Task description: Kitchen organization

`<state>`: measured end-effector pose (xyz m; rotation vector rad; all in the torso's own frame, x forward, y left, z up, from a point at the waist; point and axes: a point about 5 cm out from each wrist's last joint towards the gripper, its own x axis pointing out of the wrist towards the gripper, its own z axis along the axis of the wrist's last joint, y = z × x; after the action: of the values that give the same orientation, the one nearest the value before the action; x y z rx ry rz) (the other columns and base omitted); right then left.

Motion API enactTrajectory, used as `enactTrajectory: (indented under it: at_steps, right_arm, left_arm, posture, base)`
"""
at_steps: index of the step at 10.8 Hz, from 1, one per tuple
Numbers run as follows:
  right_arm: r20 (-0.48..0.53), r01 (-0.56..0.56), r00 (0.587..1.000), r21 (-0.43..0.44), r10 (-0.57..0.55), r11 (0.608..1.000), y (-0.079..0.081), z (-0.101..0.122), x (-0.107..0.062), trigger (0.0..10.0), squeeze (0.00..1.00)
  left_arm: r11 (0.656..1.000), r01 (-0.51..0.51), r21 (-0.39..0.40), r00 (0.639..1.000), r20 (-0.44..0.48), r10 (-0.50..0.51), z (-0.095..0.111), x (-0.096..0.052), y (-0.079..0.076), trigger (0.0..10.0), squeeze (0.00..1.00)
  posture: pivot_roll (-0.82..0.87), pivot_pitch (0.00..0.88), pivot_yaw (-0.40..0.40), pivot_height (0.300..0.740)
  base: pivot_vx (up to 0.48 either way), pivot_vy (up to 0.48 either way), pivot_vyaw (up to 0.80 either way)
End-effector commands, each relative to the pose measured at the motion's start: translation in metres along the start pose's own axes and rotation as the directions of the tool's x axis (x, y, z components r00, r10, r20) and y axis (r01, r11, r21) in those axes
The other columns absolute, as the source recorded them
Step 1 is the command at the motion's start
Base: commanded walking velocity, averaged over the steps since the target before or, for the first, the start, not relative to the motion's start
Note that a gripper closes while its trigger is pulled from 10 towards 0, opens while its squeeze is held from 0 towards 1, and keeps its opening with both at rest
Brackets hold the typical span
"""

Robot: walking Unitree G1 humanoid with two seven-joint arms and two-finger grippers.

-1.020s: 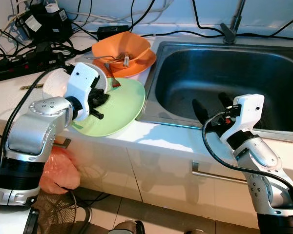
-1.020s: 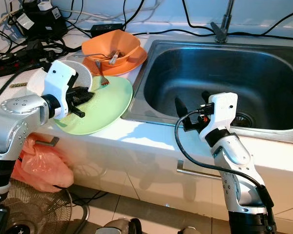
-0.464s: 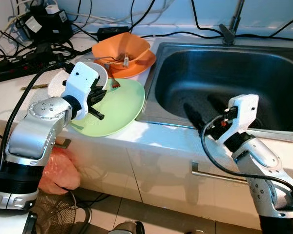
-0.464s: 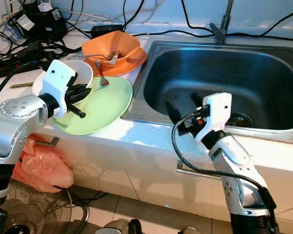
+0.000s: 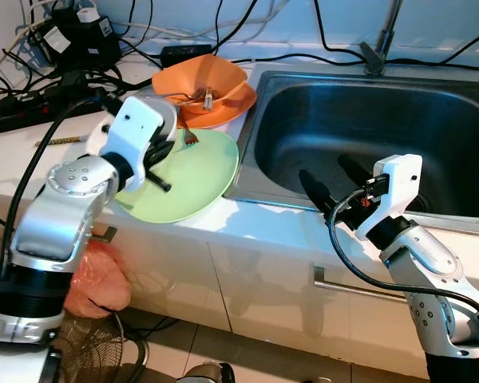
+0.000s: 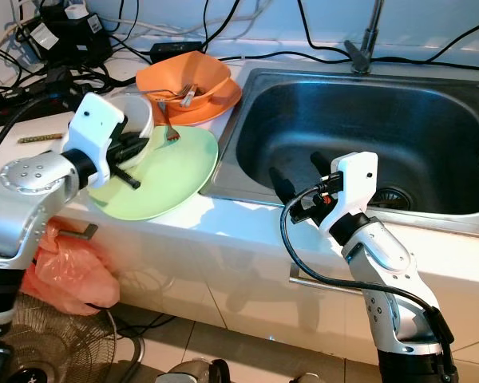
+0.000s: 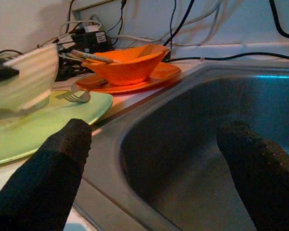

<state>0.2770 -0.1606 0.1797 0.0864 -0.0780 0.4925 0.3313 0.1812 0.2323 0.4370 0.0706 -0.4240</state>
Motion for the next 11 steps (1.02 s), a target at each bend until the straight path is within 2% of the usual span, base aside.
enactTrajectory:
  at_steps: [1,3,4,6,7,9,10,11]
  right_arm:
    - [0.000,-0.014,1.000,0.010,0.014,1.000,0.003,0.000,0.000,10.0,0.00]
    - [0.002,-0.013,1.000,0.010,0.013,1.000,0.002,0.001,0.001,10.0,0.00]
    - [0.002,-0.015,1.000,0.011,0.015,1.000,0.002,0.001,0.001,10.0,0.00]
    - [0.017,-0.010,1.000,0.025,0.009,1.000,0.000,0.004,0.003,10.0,0.00]
    - [0.031,0.002,1.000,0.037,-0.003,0.999,-0.002,0.007,0.004,10.0,0.00]
    - [0.060,0.032,0.998,0.034,-0.034,0.999,-0.004,0.011,0.007,10.0,0.00]
    - [0.078,0.031,0.996,0.037,-0.034,0.999,-0.003,0.015,0.009,10.0,0.00]
    - [0.093,0.043,0.995,0.046,-0.047,0.998,-0.005,0.019,0.009,10.0,0.00]
  left_arm:
    - [0.998,-0.035,0.051,0.998,0.055,0.032,0.011,-0.003,0.002,0.0,0.00]
    - [0.978,-0.144,0.147,0.979,0.168,0.119,0.019,-0.010,-0.012,0.0,0.00]
    - [0.969,-0.172,0.179,0.968,0.212,0.133,0.020,-0.012,-0.017,0.0,0.00]
    - [0.934,-0.221,0.282,0.925,0.363,0.109,0.032,-0.015,-0.033,0.0,0.00]
    - [0.926,-0.207,0.316,0.913,0.403,0.067,0.036,-0.011,-0.043,0.0,0.00]
    - [0.912,-0.187,0.366,0.862,0.506,-0.027,0.048,0.009,-0.072,0.0,0.00]
    - [0.911,-0.172,0.374,0.840,0.540,-0.063,0.053,0.019,-0.084,0.0,0.00]
    - [0.909,-0.163,0.383,0.834,0.547,-0.080,0.052,0.024,-0.090,0.0,0.00]
  posture:
    - [0.04,0.080,0.095,0.740]
    - [0.04,0.079,0.088,0.740]
    - [0.04,0.077,0.087,0.740]
    - [0.04,0.073,0.087,0.740]
    - [0.04,0.071,0.087,0.740]
    - [0.04,0.064,0.082,0.740]
    - [0.03,0.062,0.086,0.740]
    - [0.01,0.063,0.091,0.740]
  base:
    - [0.000,0.000,0.00]
    - [0.000,0.000,0.00]
    - [0.000,0.000,0.00]
    - [0.000,0.000,0.00]
    - [0.000,0.000,0.00]
    - [0.000,0.000,0.00]
    - [0.000,0.000,0.00]
    - [0.000,0.000,0.00]
